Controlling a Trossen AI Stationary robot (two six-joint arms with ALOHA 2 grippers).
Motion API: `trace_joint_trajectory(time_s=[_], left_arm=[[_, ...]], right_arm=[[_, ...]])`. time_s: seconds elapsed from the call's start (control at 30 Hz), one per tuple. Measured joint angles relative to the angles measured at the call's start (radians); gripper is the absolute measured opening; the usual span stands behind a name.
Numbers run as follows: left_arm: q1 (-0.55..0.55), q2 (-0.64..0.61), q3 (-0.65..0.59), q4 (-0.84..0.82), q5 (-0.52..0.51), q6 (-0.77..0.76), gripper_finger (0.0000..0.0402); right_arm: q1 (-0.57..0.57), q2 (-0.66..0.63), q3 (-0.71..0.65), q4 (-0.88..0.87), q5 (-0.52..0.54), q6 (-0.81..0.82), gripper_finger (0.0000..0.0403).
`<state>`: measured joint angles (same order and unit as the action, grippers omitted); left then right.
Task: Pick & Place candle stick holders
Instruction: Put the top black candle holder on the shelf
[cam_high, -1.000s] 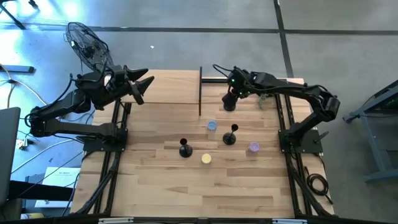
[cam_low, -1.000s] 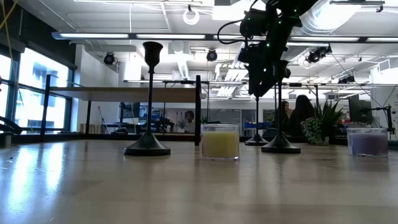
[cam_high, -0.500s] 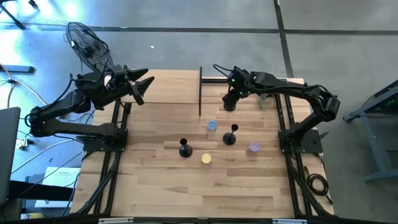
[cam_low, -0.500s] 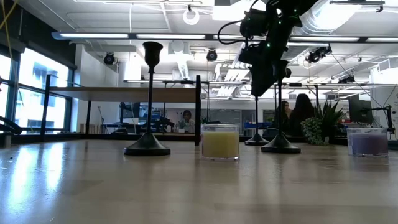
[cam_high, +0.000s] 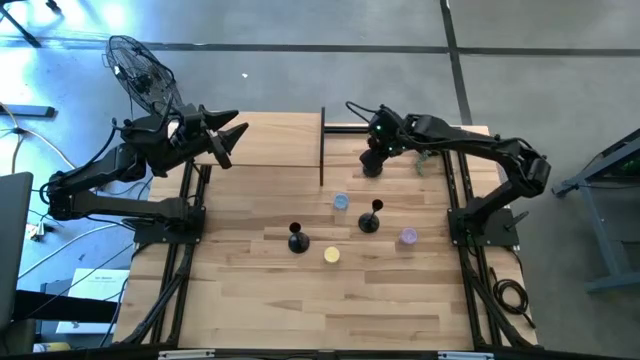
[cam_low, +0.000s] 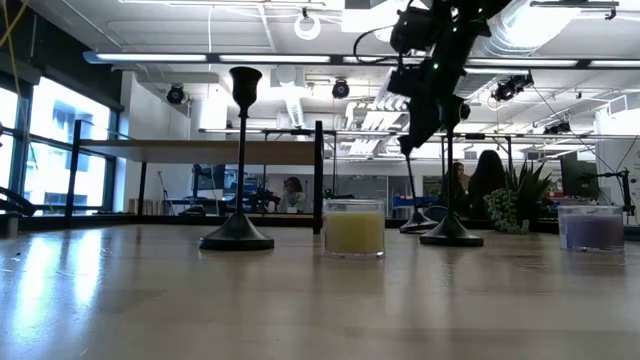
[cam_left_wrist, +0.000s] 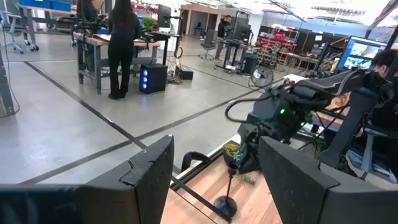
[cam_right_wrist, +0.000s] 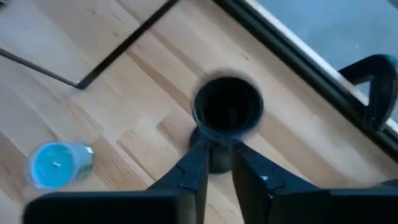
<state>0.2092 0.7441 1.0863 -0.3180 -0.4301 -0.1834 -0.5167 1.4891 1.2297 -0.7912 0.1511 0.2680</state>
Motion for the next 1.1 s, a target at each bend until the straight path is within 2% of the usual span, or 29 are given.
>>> trace_joint_trajectory(time_s=[0.07,0.13,0.33,0.6,0.73,1.0,1.1], left_arm=[[0.0,0.0,0.0,0.0,0.0,0.003,0.0233],[0.0,0.0,0.0,0.0,0.0,0.003,0.0233],[0.0,0.0,0.0,0.0,0.0,0.003,0.0233],[0.0,0.0,0.0,0.0,0.0,0.003,0.0233],[0.0,0.0,0.0,0.0,0.0,0.003,0.0233],[0.0,0.0,0.0,0.0,0.0,0.003,0.0233],[0.0,0.0,0.0,0.0,0.0,0.003,0.0233]], right_arm=[[0.0,-0.032,0.0,0.001,0.001,-0.007,0.0014],[0.0,-0.062,0.0,0.002,0.0,-0.008,0.0002],[-0.001,-0.13,0.0,0.014,0.009,-0.003,0.0043],[-0.001,-0.157,0.0,0.119,-0.01,-0.013,0.0072],[-0.001,-0.156,0.0,0.134,-0.03,-0.066,0.0107],[-0.011,-0.156,0.0,0.131,0.009,-0.068,0.0218],[-0.037,-0.156,0.0,0.128,0.007,-0.049,0.0248]])
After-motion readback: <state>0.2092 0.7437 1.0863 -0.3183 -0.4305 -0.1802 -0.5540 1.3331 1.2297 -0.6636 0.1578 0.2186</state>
